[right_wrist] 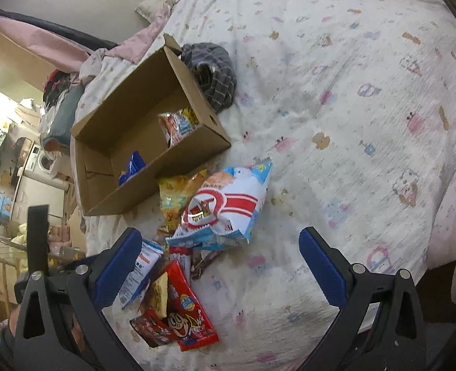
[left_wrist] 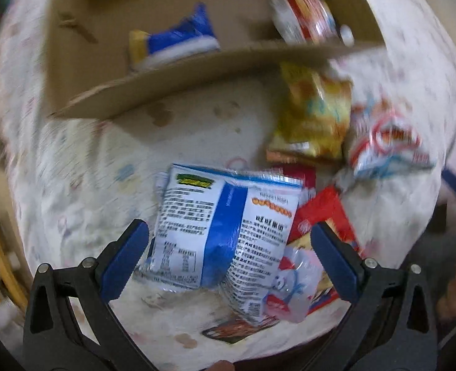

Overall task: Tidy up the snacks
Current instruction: 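Grasp the white-and-blue printed bag with left tool while right tool grasps white shrimp-chip bag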

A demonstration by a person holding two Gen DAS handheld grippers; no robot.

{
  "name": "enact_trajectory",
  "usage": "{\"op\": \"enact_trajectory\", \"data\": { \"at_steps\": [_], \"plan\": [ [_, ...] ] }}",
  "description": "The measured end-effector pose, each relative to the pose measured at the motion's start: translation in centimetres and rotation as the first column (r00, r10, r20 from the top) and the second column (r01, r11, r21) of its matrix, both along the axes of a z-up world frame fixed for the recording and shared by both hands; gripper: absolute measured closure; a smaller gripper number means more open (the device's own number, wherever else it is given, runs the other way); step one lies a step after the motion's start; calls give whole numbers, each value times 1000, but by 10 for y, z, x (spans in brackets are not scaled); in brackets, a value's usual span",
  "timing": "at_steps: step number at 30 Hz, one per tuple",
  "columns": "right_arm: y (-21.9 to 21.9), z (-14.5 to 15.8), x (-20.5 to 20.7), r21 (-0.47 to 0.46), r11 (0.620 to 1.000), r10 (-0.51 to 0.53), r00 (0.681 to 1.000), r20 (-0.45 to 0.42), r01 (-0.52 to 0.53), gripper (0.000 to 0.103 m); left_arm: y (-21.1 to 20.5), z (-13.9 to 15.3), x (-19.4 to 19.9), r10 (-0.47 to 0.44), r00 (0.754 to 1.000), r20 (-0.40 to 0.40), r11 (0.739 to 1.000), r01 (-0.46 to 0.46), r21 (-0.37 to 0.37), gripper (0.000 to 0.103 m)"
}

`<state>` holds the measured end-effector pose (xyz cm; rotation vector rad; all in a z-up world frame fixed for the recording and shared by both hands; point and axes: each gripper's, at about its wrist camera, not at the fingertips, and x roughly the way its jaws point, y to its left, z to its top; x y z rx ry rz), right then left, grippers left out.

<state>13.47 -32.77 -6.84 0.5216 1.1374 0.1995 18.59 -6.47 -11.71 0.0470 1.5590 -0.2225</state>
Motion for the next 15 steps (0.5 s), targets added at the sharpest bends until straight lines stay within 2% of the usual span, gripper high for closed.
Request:
{"op": "enact_trajectory", "data": {
  "at_steps": [3,6,7,8,12,15],
  "plan": [
    [0,-2,1,13,1000,-1,1000,-12,1,0,4,-12,7,-31,999,-19,999,32,12,0],
    [0,-3,3,22,1000,-2,1000,-16,3,0,11,-26,12,3,998,-66,1000,-4,-22,0],
    [0,-3,4,21,1000,-2,1000,-17,3,0,12,-28,13,14,998,-68,1000,-16,-27,4],
    [0,-4,5,19,1000,-4,1000,-19,5,0,14,-30,13,21,997,-69,999,-24,-36,15],
    [-5,-7,10,7,999,-36,999,-35,36,0,9,-30,11,0,998,-55,999,-3,-48,24],
    [-6,-16,26,28,999,-36,995,-92,38,0,5,-26,9,-29,999,-26,999,28,-34,33]
  ]
}}
